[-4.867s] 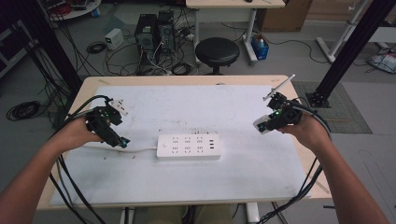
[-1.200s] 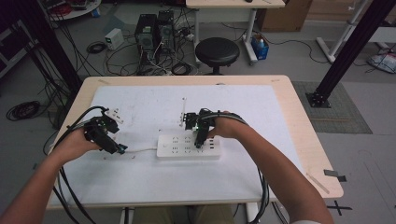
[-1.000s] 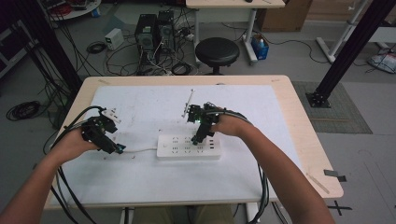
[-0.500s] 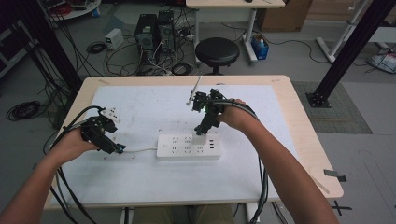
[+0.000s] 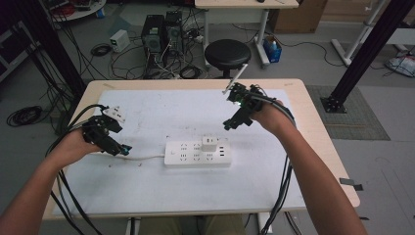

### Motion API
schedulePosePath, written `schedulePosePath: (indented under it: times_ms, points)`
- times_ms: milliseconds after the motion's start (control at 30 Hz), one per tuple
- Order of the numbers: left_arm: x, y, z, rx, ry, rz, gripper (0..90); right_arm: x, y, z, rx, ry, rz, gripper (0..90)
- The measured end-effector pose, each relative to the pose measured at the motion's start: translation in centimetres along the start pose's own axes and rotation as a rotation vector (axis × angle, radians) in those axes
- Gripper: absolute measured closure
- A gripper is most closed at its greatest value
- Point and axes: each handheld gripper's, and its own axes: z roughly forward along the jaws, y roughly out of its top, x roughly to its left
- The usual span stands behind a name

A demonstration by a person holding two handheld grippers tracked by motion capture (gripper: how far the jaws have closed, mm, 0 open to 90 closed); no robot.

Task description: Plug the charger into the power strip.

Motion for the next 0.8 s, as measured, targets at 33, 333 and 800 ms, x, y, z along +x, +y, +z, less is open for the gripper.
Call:
schedulePosePath:
  times_ms: [33, 333, 800]
  points:
    - [0.0, 0.0, -0.1, -0.005, 0.006, -0.006, 18.0, -0.3, -0.5, -0.5, -0.009, -0.004, 0.019, 0.8]
    - [-0.2, 0.1, -0.5, -0.003, 0.031, -0.010, 18.0, -1.0, -4.4, -2.7, 0.056, -0.043, 0.116, 0.8]
    - [-0.2, 0.0, -0.8, -0.021, 0.061, -0.035, 18.0, -1.2, -8.5, -3.7, 0.052, -0.060, 0.177, 0.8]
